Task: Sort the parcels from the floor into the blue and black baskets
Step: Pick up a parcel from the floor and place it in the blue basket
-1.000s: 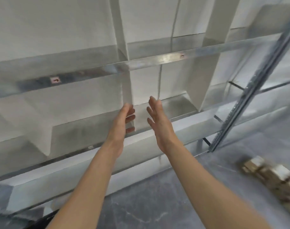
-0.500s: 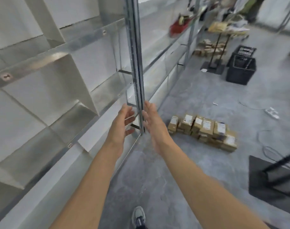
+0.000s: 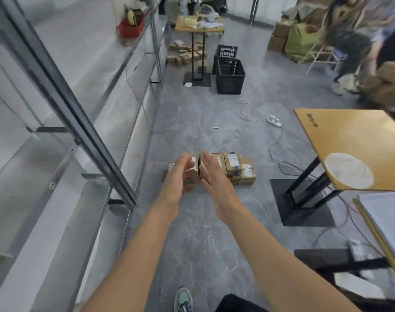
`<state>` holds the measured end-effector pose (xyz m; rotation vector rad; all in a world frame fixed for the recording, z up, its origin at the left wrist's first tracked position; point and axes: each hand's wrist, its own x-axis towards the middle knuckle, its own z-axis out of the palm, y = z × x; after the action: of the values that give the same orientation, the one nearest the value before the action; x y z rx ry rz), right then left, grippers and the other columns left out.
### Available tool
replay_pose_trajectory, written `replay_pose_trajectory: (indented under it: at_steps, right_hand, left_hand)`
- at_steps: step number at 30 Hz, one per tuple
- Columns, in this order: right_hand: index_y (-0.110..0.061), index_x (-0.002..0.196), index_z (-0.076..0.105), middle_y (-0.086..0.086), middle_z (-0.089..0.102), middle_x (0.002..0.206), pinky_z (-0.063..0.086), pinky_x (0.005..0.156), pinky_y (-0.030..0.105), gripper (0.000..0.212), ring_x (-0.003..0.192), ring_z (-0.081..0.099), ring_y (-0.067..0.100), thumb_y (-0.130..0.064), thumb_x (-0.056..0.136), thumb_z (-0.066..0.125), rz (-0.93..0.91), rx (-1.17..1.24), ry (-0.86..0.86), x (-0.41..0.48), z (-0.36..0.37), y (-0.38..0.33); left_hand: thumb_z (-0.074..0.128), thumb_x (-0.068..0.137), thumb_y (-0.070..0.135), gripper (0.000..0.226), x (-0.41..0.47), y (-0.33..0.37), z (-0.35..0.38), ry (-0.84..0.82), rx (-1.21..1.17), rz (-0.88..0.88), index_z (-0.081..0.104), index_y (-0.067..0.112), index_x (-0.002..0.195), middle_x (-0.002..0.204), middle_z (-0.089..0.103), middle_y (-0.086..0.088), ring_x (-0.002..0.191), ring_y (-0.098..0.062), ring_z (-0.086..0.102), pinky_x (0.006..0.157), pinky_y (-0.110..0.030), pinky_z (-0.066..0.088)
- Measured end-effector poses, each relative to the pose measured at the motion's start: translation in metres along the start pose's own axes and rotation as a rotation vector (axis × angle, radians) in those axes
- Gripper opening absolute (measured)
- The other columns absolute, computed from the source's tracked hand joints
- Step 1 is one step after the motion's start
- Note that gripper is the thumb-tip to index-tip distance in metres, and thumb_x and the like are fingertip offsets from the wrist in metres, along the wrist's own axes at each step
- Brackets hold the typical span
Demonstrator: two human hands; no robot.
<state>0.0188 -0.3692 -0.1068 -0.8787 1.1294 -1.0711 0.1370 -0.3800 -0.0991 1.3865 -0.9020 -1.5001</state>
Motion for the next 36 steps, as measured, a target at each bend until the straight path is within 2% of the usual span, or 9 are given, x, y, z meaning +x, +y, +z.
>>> replay_pose_trajectory:
  at_steps: [3, 5, 9, 12, 17, 24, 28, 31, 36]
  right_hand:
    - [-0.039, 0.155, 0.043, -0.015, 0.039, 0.164, 0.028, 0.127, 0.038, 0.076, 0.148, 0.04, 0.003, -0.075, 0.087, 0.043, 0.013, 0.011, 0.088, 0.025, -0.029, 0.002]
    - [-0.04, 0.158, 0.039, -0.017, 0.037, 0.165, 0.027, 0.127, 0.039, 0.079, 0.15, 0.039, 0.003, -0.077, 0.088, 0.04, 0.03, 0.01, 0.124, 0.043, -0.05, 0.003]
    - [-0.037, 0.161, 0.034, -0.015, 0.038, 0.166, 0.026, 0.128, 0.041, 0.097, 0.15, 0.038, 0.004, -0.084, 0.076, 0.044, 0.059, 0.019, 0.179, 0.085, -0.099, 0.003]
    - [-0.039, 0.16, 0.035, -0.016, 0.037, 0.166, 0.027, 0.126, 0.039, 0.087, 0.151, 0.036, 0.006, -0.08, 0.083, 0.04, 0.097, 0.033, 0.212, 0.129, -0.145, 0.01]
    - [-0.036, 0.163, 0.033, -0.014, 0.037, 0.166, 0.028, 0.119, 0.035, 0.087, 0.152, 0.035, 0.008, -0.078, 0.087, 0.033, 0.206, 0.01, 0.271, 0.206, -0.23, 0.013]
    - [-0.045, 0.155, 0.037, -0.016, 0.036, 0.165, 0.025, 0.124, 0.041, 0.056, 0.153, 0.033, 0.011, -0.068, 0.105, 0.026, 0.337, -0.055, 0.274, 0.297, -0.312, 0.019]
    - [-0.035, 0.164, 0.031, -0.012, 0.034, 0.168, 0.023, 0.125, 0.042, 0.068, 0.155, 0.03, 0.012, -0.068, 0.106, 0.022, 0.408, -0.102, 0.274, 0.35, -0.341, 0.029]
    - [-0.033, 0.165, 0.029, -0.012, 0.033, 0.168, 0.023, 0.126, 0.043, 0.069, 0.155, 0.03, 0.012, -0.068, 0.105, 0.024, 0.468, -0.119, 0.29, 0.398, -0.358, 0.044]
    - [-0.033, 0.166, 0.027, -0.011, 0.031, 0.17, 0.022, 0.128, 0.045, 0.073, 0.156, 0.03, 0.012, -0.071, 0.104, 0.024, 0.579, -0.15, 0.321, 0.478, -0.377, 0.077]
  left_hand:
    - [0.041, 0.105, 0.057, 0.041, 0.037, -0.002, 0.023, -0.047, 0.021, -0.046, 0.073, 0.033, 0.111, 0.114, 0.073, 0.01, 0.109, -0.011, 0.065, 0.088, -0.037, 0.047]
    - [0.041, 0.104, 0.058, 0.041, 0.062, -0.007, 0.038, -0.065, 0.033, -0.084, 0.069, 0.032, 0.118, 0.117, 0.072, 0.01, 0.111, -0.011, 0.064, 0.092, -0.038, 0.048]
    - [0.037, 0.106, 0.058, 0.037, 0.115, -0.019, 0.073, -0.082, 0.09, -0.14, 0.067, 0.037, 0.114, 0.119, 0.07, 0.013, 0.116, -0.01, 0.062, 0.1, -0.041, 0.046]
    - [0.038, 0.105, 0.059, 0.045, 0.162, -0.03, 0.106, -0.06, 0.114, -0.198, 0.063, 0.031, 0.13, 0.129, 0.066, 0.006, 0.119, -0.012, 0.061, 0.102, -0.043, 0.046]
    - [0.037, 0.105, 0.06, 0.051, 0.239, -0.049, 0.172, -0.019, 0.132, -0.32, 0.058, 0.027, 0.138, 0.136, 0.061, 0.003, 0.12, -0.012, 0.059, 0.101, -0.042, 0.048]
    - [0.037, 0.106, 0.059, 0.062, 0.327, -0.075, 0.223, 0.034, 0.153, -0.475, 0.049, 0.018, 0.15, 0.146, 0.056, -0.002, 0.13, -0.019, 0.055, 0.107, -0.045, 0.045]
    - [0.036, 0.106, 0.058, 0.061, 0.386, -0.093, 0.235, 0.024, 0.159, -0.541, 0.048, 0.017, 0.151, 0.149, 0.054, -0.004, 0.133, -0.02, 0.053, 0.11, -0.046, 0.044]
    - [0.036, 0.107, 0.058, 0.062, 0.441, -0.109, 0.24, 0.005, 0.152, -0.594, 0.046, 0.018, 0.153, 0.151, 0.052, -0.004, 0.136, -0.022, 0.051, 0.115, -0.049, 0.041]
    - [0.036, 0.106, 0.06, 0.066, 0.538, -0.14, 0.236, -0.039, 0.163, -0.696, 0.043, 0.017, 0.155, 0.152, 0.05, -0.004, 0.137, -0.021, 0.048, 0.114, -0.045, 0.04]
